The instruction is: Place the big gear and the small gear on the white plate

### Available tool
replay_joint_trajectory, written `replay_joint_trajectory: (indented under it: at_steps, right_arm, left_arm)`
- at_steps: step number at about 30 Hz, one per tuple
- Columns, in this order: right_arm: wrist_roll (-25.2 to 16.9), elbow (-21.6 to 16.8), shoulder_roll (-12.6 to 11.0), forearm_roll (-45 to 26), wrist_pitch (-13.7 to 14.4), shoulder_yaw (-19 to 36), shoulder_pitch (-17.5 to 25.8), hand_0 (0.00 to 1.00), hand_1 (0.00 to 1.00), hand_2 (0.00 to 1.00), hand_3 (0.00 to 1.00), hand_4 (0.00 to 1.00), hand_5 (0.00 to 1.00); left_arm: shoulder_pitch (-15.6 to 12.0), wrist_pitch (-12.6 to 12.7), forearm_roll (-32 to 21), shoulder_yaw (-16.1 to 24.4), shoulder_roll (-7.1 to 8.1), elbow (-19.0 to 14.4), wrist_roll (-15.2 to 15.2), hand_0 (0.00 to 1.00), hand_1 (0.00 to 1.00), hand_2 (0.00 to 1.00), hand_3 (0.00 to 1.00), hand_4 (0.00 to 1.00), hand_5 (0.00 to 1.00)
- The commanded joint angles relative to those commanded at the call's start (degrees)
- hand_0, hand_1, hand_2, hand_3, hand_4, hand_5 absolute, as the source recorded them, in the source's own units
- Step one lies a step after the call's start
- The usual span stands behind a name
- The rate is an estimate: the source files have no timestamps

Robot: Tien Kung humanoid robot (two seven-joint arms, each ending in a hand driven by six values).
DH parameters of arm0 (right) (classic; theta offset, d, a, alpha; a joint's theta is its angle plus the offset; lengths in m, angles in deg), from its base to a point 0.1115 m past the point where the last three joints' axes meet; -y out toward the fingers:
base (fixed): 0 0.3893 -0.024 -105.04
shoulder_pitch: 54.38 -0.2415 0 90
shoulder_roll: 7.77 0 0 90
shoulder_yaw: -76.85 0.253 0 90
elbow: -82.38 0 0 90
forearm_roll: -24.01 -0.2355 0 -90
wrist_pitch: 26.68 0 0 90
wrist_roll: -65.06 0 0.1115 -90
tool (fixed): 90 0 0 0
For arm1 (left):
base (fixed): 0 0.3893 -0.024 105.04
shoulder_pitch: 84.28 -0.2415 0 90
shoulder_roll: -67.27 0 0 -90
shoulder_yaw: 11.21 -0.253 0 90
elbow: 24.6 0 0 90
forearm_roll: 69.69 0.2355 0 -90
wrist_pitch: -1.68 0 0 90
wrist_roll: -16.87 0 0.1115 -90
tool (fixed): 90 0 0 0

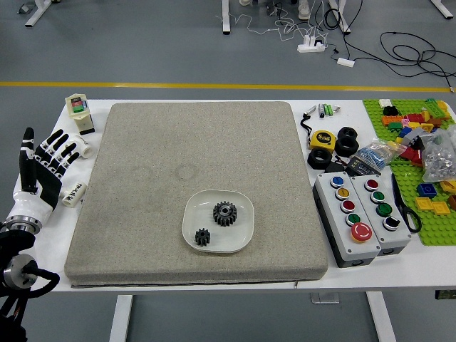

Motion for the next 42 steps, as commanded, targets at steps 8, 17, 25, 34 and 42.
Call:
replay_joint_trajectory:
  at_steps: [8,17,25,34,42]
  right_arm:
    - [-0.02,0.0,-0.06,0.13,-0.07,0.07,-0.17,0.6,0.609,0.697,0.556,0.752,0.665]
    - [-0.01,0.0,-0.06,0.32,-0.12,0.21,-0.15,0.6,0.609,0.697,0.556,0.752,0.665]
    - [0.14,0.0,0.02,0.57,-0.15,0.18,-0.1,0.601,0.609,0.698,0.556,0.752,0.665]
    - [0.07,0.0,-0.05,0.29,-0.07,0.08,-0.23,0.602,0.609,0.697,0.555,0.752,0.666]
    - [0.04,0.0,-0.09,0.12,-0.1,-0.1,-0.12,0.602,0.608,0.697,0.555,0.752,0.666]
  left_arm:
    - [0.05,0.79,7.52,0.93,-0.37,-0.07,1.22,0.844,0.867,0.891,0.801,0.832,0.998]
    - [-0.33,-1.3,15.34,1.76,-0.63,-0.15,-0.05,0.853,0.881,0.898,0.823,0.833,0.998]
    - [-0.6,-3.71,20.1,3.11,-1.26,-1.32,-2.99,0.857,0.907,0.918,0.85,0.832,0.998]
    - [-1.21,-3.45,20.73,4.76,-2.34,-1.78,-4.26,0.86,0.911,0.919,0.859,0.833,0.998]
    - [-1.16,-2.77,20.1,4.47,-2.08,-1.8,-4.05,0.86,0.908,0.917,0.858,0.835,0.998]
